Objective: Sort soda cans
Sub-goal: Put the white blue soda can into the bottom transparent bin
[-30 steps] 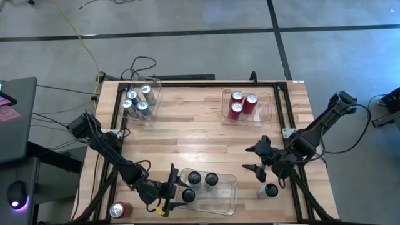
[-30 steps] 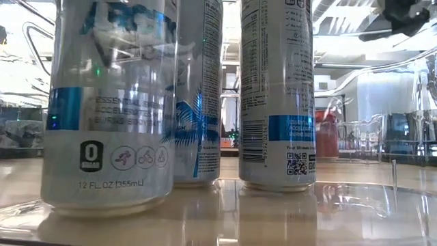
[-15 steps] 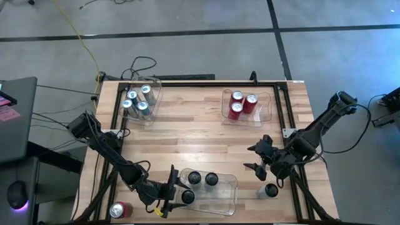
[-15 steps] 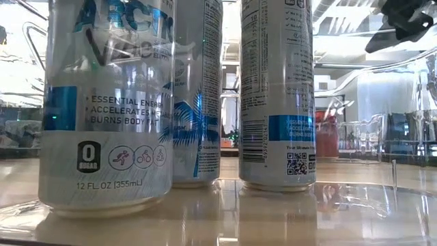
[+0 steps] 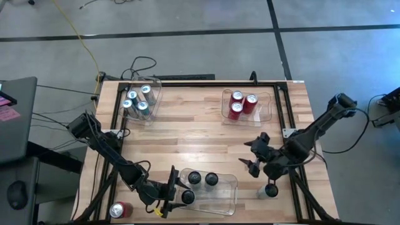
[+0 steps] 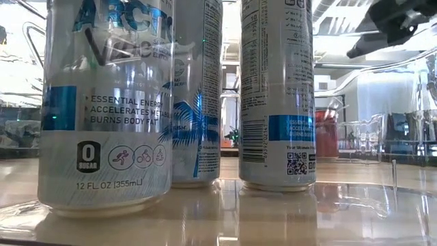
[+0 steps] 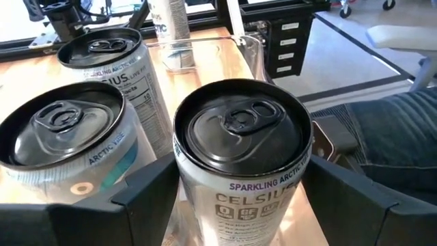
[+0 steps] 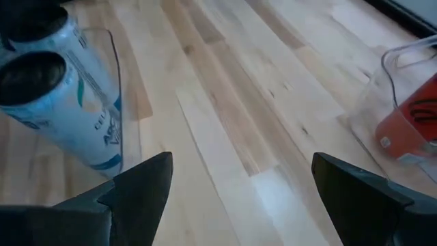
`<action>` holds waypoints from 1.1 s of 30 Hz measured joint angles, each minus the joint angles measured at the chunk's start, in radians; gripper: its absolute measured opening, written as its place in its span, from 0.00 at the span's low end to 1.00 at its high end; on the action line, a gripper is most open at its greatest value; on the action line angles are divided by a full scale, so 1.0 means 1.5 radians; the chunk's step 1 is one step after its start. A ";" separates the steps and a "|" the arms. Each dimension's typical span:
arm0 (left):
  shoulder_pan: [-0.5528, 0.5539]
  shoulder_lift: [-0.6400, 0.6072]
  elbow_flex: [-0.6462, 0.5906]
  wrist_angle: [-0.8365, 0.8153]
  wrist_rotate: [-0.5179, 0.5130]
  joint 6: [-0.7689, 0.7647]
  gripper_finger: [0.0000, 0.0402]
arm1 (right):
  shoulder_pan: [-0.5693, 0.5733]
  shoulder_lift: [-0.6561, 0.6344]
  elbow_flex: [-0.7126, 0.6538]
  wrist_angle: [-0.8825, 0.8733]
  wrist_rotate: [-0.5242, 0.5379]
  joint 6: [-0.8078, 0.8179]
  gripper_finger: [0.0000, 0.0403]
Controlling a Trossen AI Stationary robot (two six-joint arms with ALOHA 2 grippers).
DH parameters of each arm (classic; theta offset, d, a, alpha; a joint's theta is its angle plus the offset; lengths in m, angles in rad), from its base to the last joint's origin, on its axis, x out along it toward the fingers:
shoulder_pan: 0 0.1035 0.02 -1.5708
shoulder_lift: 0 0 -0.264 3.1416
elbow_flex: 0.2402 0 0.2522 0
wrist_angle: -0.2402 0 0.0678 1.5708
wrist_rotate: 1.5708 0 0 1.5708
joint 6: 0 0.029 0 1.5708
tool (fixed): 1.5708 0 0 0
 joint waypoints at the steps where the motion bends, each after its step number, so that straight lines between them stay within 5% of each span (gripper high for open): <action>1: 0.000 0.000 0.000 0.001 0.000 0.002 0.74 | -0.003 0.004 0.000 -0.001 -0.004 -0.002 0.91; 11: 0.000 -0.021 -0.001 0.012 0.003 -0.015 0.77 | -0.021 0.015 0.018 -0.002 -0.049 -0.017 0.91; 20: -0.001 -0.152 -0.001 -0.213 -0.001 -0.056 0.87 | 0.003 0.014 0.061 -0.047 -0.096 -0.014 0.91; 27: 0.003 -0.260 -0.001 -0.371 -0.211 -0.138 0.87 | 0.006 0.014 0.094 -0.115 -0.326 0.072 0.91; 33: 0.003 -0.333 0.000 -0.387 -0.360 -0.080 0.87 | 0.040 0.014 0.160 -0.231 -0.342 0.224 0.91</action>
